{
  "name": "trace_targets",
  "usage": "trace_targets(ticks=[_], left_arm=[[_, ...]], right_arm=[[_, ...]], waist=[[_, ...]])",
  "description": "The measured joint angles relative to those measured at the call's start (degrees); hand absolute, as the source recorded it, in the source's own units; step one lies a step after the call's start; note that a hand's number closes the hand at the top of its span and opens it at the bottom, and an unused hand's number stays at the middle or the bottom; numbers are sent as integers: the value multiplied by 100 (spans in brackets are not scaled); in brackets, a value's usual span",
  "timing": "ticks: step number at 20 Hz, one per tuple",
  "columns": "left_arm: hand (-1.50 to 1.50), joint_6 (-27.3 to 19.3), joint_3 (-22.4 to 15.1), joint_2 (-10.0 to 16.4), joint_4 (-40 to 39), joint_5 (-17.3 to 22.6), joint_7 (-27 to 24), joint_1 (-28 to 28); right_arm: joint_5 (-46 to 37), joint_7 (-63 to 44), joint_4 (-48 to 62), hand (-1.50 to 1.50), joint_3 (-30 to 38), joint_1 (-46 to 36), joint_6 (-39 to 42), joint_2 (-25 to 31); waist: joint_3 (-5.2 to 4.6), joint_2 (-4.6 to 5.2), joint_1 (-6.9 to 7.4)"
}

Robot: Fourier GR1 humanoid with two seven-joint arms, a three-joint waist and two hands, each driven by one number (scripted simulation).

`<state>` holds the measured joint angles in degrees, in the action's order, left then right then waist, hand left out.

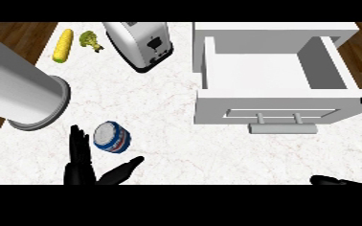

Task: Pick up the can, place it into the drawer and close the drawer

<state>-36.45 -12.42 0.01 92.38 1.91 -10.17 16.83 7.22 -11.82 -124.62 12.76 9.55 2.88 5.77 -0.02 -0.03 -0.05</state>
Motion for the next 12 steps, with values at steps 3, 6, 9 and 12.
trace_targets(ticks=[3,6,9,12], left_arm=[[-150,114,206,6,-537,299,-357,-204],[-150,228,319,17,-875,489,-624,-233],[-150,266,389,8,-1345,759,-966,-413],[-150,429,658,16,-1789,973,-1222,-632]], right_arm=[[25,-133,-81,-150,63,-52,13,27],[62,-177,-224,-150,118,42,70,-13],[140,-214,-276,-150,234,111,174,16],[167,-214,-220,-150,311,52,246,33]], waist=[[0,1,-3],[0,0,-4],[-1,0,-8],[0,1,-7]])
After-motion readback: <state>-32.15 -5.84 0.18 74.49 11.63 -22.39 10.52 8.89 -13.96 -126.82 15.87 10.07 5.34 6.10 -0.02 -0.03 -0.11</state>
